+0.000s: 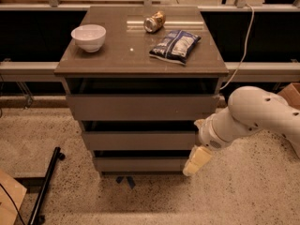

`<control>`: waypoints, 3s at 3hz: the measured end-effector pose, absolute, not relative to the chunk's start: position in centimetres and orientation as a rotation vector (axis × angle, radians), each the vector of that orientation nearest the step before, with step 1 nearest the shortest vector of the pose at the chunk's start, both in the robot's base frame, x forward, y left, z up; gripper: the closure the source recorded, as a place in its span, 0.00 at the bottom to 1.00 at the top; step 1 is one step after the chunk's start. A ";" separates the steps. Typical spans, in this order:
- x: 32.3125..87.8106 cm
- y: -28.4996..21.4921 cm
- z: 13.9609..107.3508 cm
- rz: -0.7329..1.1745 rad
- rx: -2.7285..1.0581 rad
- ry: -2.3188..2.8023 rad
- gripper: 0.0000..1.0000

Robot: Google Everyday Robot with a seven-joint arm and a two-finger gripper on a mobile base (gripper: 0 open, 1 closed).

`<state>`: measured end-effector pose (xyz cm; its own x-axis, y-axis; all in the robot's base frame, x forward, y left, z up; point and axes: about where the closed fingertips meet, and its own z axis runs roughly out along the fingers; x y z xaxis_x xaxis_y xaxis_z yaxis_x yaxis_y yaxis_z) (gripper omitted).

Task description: Open middle drawer

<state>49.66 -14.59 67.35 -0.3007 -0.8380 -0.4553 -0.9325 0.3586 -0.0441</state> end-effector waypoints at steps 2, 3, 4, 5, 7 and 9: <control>52.0 -14.3 62.7 0.470 -1.485 2.144 0.00; 53.7 -14.7 60.5 0.511 -1.458 2.123 0.00; 55.9 -15.4 58.3 0.539 -1.407 2.119 0.00; 55.9 -15.4 58.2 0.539 -1.407 2.119 0.00; 58.6 -14.8 56.5 0.495 -1.327 2.092 0.00; 63.1 -15.0 51.6 0.502 -1.237 2.121 0.00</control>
Offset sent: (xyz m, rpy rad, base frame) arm 0.0408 -0.0067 -0.0749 0.2358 -0.0060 -0.0115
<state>63.07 -14.98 51.63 -0.3650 -0.6354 -0.6805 -0.8729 0.4877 0.0129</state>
